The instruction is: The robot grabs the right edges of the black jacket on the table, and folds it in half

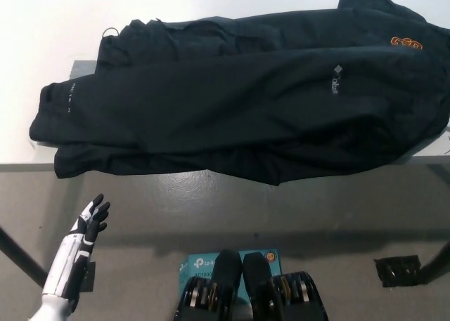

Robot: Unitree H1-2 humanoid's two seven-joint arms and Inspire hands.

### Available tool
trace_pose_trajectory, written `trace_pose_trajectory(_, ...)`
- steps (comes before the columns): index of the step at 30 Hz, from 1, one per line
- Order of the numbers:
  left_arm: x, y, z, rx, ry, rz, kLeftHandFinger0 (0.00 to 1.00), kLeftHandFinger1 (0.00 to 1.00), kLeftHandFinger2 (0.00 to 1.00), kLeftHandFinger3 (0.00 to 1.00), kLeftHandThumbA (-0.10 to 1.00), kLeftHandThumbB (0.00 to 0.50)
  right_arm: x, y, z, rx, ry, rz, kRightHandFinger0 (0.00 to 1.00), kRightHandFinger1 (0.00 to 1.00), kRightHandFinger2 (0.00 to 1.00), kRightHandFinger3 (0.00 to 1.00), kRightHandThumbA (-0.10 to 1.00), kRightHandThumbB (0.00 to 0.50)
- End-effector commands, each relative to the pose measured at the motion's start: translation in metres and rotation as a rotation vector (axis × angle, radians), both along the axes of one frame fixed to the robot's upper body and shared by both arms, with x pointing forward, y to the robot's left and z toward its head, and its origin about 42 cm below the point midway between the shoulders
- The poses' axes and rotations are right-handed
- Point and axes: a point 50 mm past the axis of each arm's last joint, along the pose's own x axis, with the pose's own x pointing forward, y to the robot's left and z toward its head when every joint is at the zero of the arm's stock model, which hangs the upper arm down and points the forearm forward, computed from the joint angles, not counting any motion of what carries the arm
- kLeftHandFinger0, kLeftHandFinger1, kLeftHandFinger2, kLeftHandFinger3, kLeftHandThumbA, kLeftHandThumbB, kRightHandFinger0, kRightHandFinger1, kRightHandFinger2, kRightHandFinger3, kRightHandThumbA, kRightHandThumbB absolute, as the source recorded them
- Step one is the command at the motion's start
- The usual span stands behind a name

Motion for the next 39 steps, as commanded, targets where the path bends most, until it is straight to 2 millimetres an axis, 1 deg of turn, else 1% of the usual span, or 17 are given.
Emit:
trace_pose_trajectory(1,0.002,0.005,0.013,0.016,-0.063,-0.017,1.0,1.0,1.0,1.0,1.0,0.221,0.005,-0.01,0.028,-0.026,-0.053,0.024,1.0,1.0,1.0,1.0,1.0,0.417)
trace_pose_trajectory(3,0.002,0.005,0.013,0.016,-0.063,-0.017,1.0,1.0,1.0,1.0,1.0,0.221,0.005,-0.01,0.028,-0.026,-0.053,0.025,1.0,1.0,1.0,1.0,1.0,0.417)
trace_pose_trajectory(4,0.002,0.005,0.012,0.006,-0.064,-0.018,1.0,1.0,1.0,1.0,1.0,0.228,0.007,-0.005,0.026,-0.003,-0.049,0.022,1.0,1.0,1.0,1.0,1.0,0.403)
trace_pose_trajectory(11,0.003,0.004,0.014,0.002,-0.065,-0.025,1.0,1.0,1.0,1.0,1.0,0.24,0.011,0.006,0.021,0.027,-0.043,0.038,1.0,1.0,1.0,1.0,1.0,0.418)
trace_pose_trajectory(13,0.004,0.004,0.015,0.012,-0.073,-0.029,1.0,1.0,1.0,1.0,1.0,0.234,0.014,0.014,0.017,0.017,-0.041,0.049,1.0,1.0,1.0,1.0,1.0,0.407)
trace_pose_trajectory(16,0.004,0.004,0.015,0.012,-0.073,-0.029,1.0,1.0,1.0,1.0,1.0,0.234,0.014,0.014,0.016,0.017,-0.042,0.049,1.0,1.0,1.0,1.0,1.0,0.407)
trace_pose_trajectory(17,0.004,0.003,0.016,0.016,-0.078,-0.021,1.0,1.0,1.0,1.0,1.0,0.249,0.02,0.027,0.012,0.0,-0.03,0.052,1.0,1.0,1.0,1.0,1.0,0.419)
trace_pose_trajectory(18,0.005,0.003,0.016,0.013,-0.081,-0.019,1.0,1.0,1.0,1.0,1.0,0.251,0.022,0.033,0.011,-0.003,-0.032,0.056,1.0,1.0,1.0,1.0,1.0,0.422)
trace_pose_trajectory(23,0.004,0.003,0.017,0.013,-0.085,-0.02,1.0,1.0,1.0,1.0,1.0,0.255,0.027,0.045,0.009,-0.006,-0.034,0.064,1.0,1.0,1.0,1.0,1.0,0.437)
trace_pose_trajectory(24,0.004,0.003,0.018,0.006,-0.076,-0.025,1.0,1.0,1.0,1.0,1.0,0.266,0.03,0.052,0.01,-0.005,-0.037,0.075,1.0,1.0,1.0,1.0,1.0,0.426)
trace_pose_trajectory(26,0.004,0.003,0.018,0.006,-0.076,-0.025,1.0,1.0,1.0,1.0,1.0,0.265,0.03,0.052,0.01,-0.005,-0.037,0.075,1.0,1.0,1.0,1.0,1.0,0.425)
trace_pose_trajectory(27,0.004,0.003,0.018,0.015,-0.085,-0.024,1.0,1.0,1.0,1.0,1.0,0.253,0.034,0.06,0.01,0.022,-0.044,0.069,1.0,1.0,1.0,1.0,1.0,0.412)
trace_pose_trajectory(29,0.004,0.003,0.018,0.015,-0.085,-0.024,1.0,1.0,1.0,1.0,1.0,0.25,0.034,0.061,0.01,0.023,-0.044,0.068,1.0,1.0,1.0,1.0,1.0,0.408)
trace_pose_trajectory(32,0.005,0.002,0.02,0.016,-0.094,-0.026,1.0,1.0,1.0,1.0,1.0,0.251,0.041,0.076,0.01,0.089,-0.072,0.035,1.0,1.0,1.0,1.0,1.0,0.445)
trace_pose_trajectory(36,0.005,0.002,0.02,0.016,-0.094,-0.026,1.0,1.0,1.0,1.0,1.0,0.251,0.041,0.076,0.01,0.09,-0.073,0.032,1.0,1.0,1.0,1.0,1.0,0.447)
trace_pose_trajectory(37,0.006,0.002,0.022,0.029,-0.1,-0.026,1.0,1.0,1.0,1.0,1.0,0.253,0.047,0.089,0.013,0.121,-0.097,0.03,1.0,1.0,1.0,1.0,1.0,0.461)
trace_pose_trajectory(39,0.007,0.001,0.022,0.032,-0.105,-0.024,1.0,1.0,1.0,1.0,1.0,0.255,0.048,0.092,0.012,0.146,-0.111,0.015,1.0,1.0,1.0,1.0,1.0,0.449)
